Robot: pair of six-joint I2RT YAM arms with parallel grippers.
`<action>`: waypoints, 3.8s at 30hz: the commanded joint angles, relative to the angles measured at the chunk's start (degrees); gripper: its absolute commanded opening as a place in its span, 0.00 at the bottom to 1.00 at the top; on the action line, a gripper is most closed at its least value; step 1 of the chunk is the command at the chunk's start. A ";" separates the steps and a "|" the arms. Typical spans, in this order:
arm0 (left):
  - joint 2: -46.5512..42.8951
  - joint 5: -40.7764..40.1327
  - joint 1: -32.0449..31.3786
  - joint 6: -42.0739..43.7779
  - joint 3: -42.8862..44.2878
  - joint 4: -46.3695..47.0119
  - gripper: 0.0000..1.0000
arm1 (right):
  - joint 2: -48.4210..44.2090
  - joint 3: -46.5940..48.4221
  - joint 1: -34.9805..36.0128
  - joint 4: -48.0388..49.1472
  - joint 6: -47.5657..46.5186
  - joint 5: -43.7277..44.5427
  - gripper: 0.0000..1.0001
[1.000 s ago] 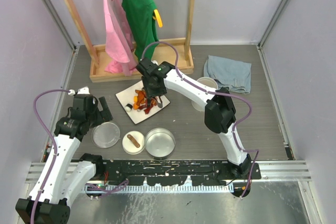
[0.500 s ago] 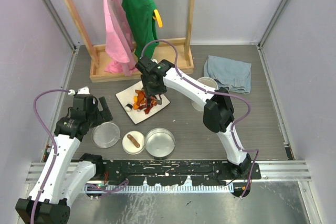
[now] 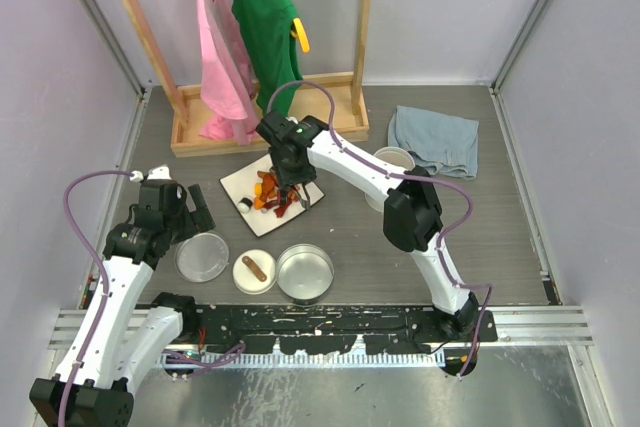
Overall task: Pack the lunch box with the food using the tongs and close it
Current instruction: Pick up the fake food from the plate, then place the fake food in the packing box.
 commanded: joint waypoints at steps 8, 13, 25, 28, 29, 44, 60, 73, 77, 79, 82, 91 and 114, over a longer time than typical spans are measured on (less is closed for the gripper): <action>-0.46 -0.24 0.23 -0.37 0.28 2.19 1.00 | -6.50 -1.39 -0.13 2.56 0.49 1.60 0.44; -0.55 -0.25 0.23 -0.37 0.20 2.26 1.00 | -8.62 -2.54 -0.17 3.20 0.74 3.78 0.44; -1.28 -0.08 0.23 -0.37 0.37 2.32 1.00 | -11.12 -2.38 -0.13 2.77 1.01 3.00 0.43; -2.61 -0.83 0.23 -0.37 0.26 2.36 1.00 | -11.15 -1.58 -0.10 1.81 1.55 3.30 0.43; -3.11 -1.31 0.25 -0.42 0.26 2.25 1.00 | -11.31 -1.69 -0.11 1.62 1.68 3.48 0.43; -4.15 -0.54 0.26 -0.24 -0.25 3.37 0.99 | -13.70 -3.62 -0.12 2.76 1.84 0.47 0.43; -4.08 -0.21 0.28 -0.20 -0.25 3.50 0.99 | -10.71 7.51 -0.13 -2.01 -0.30 -2.49 0.43; -3.81 -0.16 0.23 -0.20 -0.24 3.43 0.99 | -13.50 8.52 -0.13 -2.59 -0.21 -3.50 0.43; -3.88 -0.45 0.23 -0.20 -0.24 3.33 0.99 | -15.92 6.02 -0.13 -2.42 -0.20 -3.34 0.43; -3.98 -0.47 0.23 -0.20 -0.24 3.32 0.99 | -17.28 4.43 -0.13 -2.15 -0.12 -3.23 0.43; -3.85 -0.51 0.21 -0.20 -0.24 3.25 0.99 | -19.73 1.45 -0.13 -1.27 0.06 -3.16 0.43; -3.35 -0.86 0.26 -0.29 -0.09 2.99 1.00 | -27.34 -7.12 -0.13 0.06 0.08 -1.94 0.43; -2.85 -0.03 0.23 -0.28 -0.17 3.28 1.00 | -51.76 -23.05 -5.81 -9.28 4.49 10.74 0.43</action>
